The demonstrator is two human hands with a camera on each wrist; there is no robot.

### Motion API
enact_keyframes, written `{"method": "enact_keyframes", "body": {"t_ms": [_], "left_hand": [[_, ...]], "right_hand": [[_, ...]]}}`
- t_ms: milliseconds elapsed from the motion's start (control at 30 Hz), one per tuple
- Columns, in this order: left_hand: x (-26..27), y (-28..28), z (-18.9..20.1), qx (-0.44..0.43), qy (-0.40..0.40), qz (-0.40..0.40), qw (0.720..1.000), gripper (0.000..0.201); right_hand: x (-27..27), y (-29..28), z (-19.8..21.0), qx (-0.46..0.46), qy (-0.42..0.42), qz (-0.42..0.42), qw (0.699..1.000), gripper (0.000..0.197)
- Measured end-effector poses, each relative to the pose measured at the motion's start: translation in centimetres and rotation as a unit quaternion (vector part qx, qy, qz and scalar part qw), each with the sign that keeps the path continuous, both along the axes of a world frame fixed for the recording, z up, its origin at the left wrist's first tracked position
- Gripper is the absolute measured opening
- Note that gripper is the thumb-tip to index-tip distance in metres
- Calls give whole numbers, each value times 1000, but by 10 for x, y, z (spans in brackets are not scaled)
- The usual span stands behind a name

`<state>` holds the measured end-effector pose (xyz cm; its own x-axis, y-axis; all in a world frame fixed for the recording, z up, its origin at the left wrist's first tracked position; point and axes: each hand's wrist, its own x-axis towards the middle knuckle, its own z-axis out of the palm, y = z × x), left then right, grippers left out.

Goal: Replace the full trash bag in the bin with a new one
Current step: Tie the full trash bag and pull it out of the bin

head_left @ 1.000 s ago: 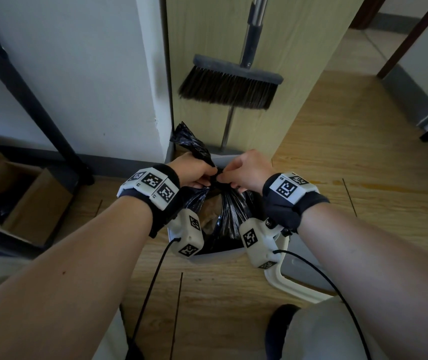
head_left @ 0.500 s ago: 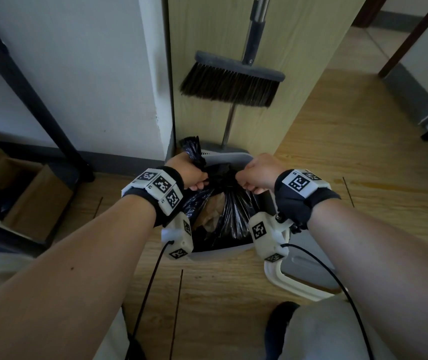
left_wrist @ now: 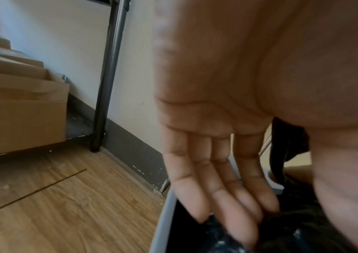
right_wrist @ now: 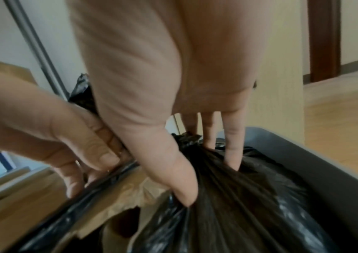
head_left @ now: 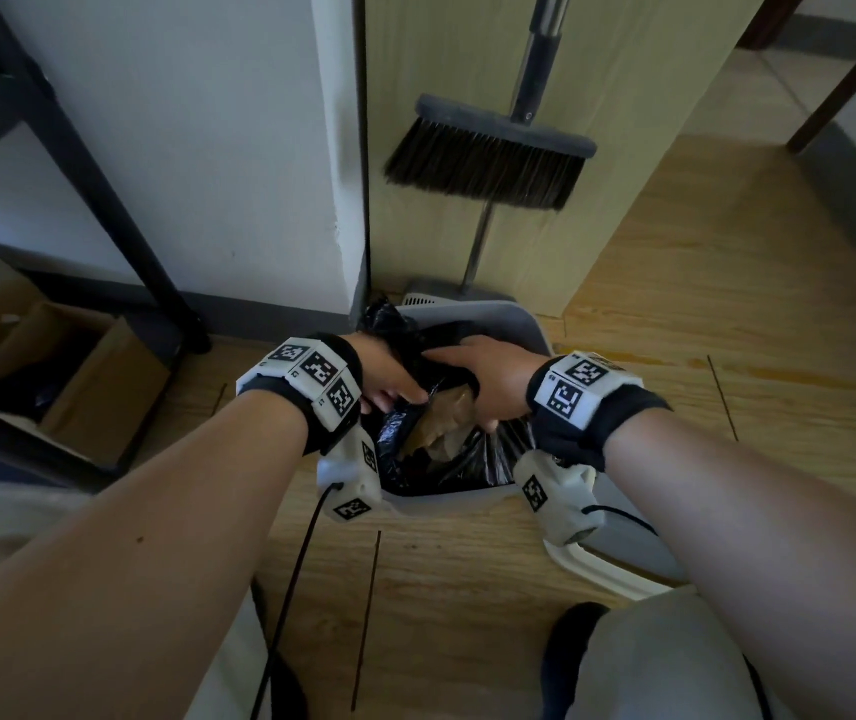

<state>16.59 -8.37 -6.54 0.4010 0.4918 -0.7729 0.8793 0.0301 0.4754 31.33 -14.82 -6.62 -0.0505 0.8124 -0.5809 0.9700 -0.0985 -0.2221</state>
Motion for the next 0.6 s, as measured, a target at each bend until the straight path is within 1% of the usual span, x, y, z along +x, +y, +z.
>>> {"method": "enact_keyframes", "body": {"t_ms": [67, 200, 233, 300, 367, 400, 500, 600], "left_hand": [[-2, -3, -1, -18, 4, -8, 1000, 17], [-2, -4, 2, -4, -25, 11, 1000, 19], [-2, -4, 4, 3, -33, 14, 999, 20], [-2, -4, 6, 17, -46, 15, 999, 20], [-3, -4, 7, 23, -56, 15, 998, 17], [-3, -3, 7, 26, -57, 14, 998, 17], [-3, -2, 7, 40, -54, 15, 998, 22], [-1, -4, 10, 68, -61, 30, 995, 14]], "right_hand": [[-1, -1, -3, -7, -26, 12, 1000, 106], [-10, -5, -4, 5, -67, 53, 996, 92], [-12, -7, -6, 9, -83, 65, 994, 84], [-13, -10, -7, 37, -94, 70, 992, 59], [-12, -12, -6, 75, -76, 50, 993, 38], [-11, -12, -4, 87, -63, 30, 994, 34], [-8, -9, 6, 105, -38, -17, 994, 36], [-8, -4, 11, 133, -27, -23, 991, 34]]}}
